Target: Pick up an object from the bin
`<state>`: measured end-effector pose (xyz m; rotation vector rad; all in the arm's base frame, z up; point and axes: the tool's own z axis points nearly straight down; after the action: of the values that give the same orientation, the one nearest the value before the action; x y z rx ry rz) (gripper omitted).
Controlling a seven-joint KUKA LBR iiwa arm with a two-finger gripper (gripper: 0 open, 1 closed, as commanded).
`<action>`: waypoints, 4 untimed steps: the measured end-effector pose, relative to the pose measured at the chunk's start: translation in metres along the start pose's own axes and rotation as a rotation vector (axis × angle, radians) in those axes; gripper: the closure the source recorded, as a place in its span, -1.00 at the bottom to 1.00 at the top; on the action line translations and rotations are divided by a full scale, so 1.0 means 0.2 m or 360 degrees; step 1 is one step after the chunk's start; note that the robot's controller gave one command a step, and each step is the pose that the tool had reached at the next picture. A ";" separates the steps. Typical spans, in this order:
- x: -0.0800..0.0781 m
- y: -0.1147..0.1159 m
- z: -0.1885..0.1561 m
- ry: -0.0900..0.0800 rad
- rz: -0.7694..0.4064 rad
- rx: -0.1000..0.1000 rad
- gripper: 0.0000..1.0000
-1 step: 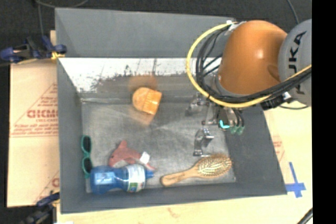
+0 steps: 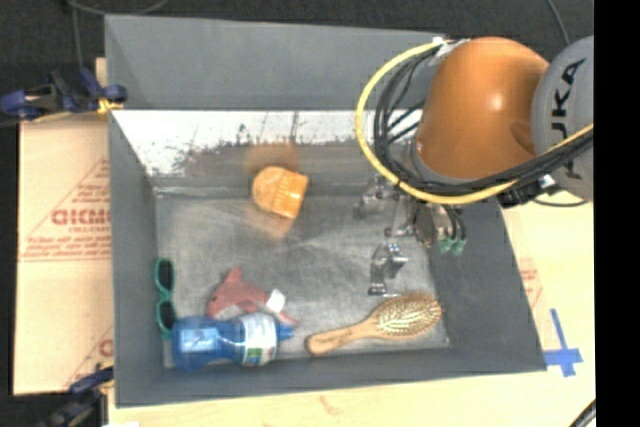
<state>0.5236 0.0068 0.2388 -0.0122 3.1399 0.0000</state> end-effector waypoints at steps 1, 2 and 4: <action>0.01 -0.04 0.23 -0.0009 -0.0143 0.0003 -1.00; 0.11 -0.15 0.53 -0.0010 -0.0159 -0.0001 -1.00; 0.20 -0.36 0.82 -0.0030 -0.0240 0.0005 1.00</action>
Offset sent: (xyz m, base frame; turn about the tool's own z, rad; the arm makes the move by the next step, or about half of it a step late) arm -0.0322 -0.0420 -0.1293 -0.0891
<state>0.4845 -0.0660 0.0745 -0.2469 3.1116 -0.0050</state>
